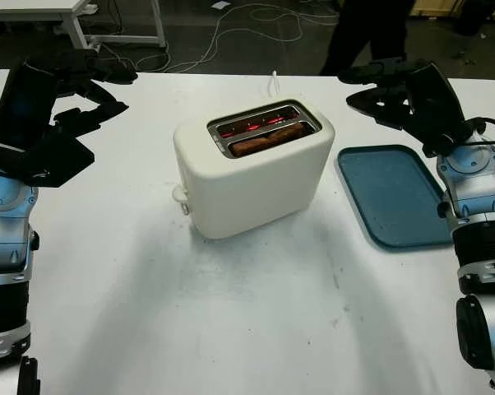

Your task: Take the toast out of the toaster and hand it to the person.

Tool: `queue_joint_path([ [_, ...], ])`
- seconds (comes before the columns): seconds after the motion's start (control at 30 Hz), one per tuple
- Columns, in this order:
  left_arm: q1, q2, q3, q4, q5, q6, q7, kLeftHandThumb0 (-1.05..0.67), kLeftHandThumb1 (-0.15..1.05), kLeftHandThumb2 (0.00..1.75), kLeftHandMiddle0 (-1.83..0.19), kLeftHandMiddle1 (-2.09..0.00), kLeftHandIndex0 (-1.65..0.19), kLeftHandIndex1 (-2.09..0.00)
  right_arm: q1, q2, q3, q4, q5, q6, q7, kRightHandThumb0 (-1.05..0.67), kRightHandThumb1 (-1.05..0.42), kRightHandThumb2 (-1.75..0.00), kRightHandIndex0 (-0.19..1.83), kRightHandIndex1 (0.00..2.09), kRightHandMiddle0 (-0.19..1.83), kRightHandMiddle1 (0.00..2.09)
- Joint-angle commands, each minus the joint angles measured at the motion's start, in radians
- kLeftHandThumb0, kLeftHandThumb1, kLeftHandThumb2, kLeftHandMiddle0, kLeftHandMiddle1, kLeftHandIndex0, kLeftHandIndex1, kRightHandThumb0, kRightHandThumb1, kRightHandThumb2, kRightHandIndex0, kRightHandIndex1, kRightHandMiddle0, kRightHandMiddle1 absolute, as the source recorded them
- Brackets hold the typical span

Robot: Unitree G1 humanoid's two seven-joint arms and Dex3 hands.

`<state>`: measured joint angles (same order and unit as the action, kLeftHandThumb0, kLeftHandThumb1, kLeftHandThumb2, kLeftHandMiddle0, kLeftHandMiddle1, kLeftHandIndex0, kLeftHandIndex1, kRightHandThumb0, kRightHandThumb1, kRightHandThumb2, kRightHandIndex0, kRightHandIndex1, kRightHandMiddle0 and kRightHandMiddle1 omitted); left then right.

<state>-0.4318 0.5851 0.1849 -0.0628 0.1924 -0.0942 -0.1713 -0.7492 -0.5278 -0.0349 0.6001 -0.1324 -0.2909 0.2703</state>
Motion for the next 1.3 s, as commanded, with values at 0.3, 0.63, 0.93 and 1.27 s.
queue_joint_path([
  [0.3, 0.013, 0.006, 0.002, 0.015, 0.005, -0.019, 0.004, -0.1, 0.86, 0.02, -0.79, -0.88, -0.88, -0.41, 0.011, -0.01, -0.007, 0.002, -0.001, -0.017, -0.007, -0.24, -0.92, -0.08, 0.98, 0.25, 0.91, 0.01],
  [0.63, 0.009, 0.005, 0.0, 0.004, 0.0, 0.0, -0.005, -0.11, 0.86, 0.02, -0.79, -0.88, -0.87, -0.42, 0.013, -0.015, -0.009, 0.007, -0.004, -0.035, -0.009, -0.23, -0.92, -0.09, 0.99, 0.25, 0.92, 0.01],
  [0.93, 0.013, 0.007, 0.001, 0.013, 0.006, -0.031, 0.004, -0.13, 0.86, 0.02, -0.8, -0.88, -0.87, -0.43, 0.006, -0.013, -0.012, 0.021, 0.005, -0.038, -0.005, -0.25, -0.92, -0.08, 1.01, 0.26, 0.92, 0.01],
  [1.27, 0.008, 0.001, -0.001, -0.006, -0.002, 0.006, -0.005, -0.09, 0.86, 0.02, -0.77, -0.86, -0.85, -0.44, 0.004, -0.01, -0.01, 0.017, 0.006, -0.029, -0.001, -0.24, -0.92, -0.08, 0.99, 0.27, 0.93, 0.01],
])
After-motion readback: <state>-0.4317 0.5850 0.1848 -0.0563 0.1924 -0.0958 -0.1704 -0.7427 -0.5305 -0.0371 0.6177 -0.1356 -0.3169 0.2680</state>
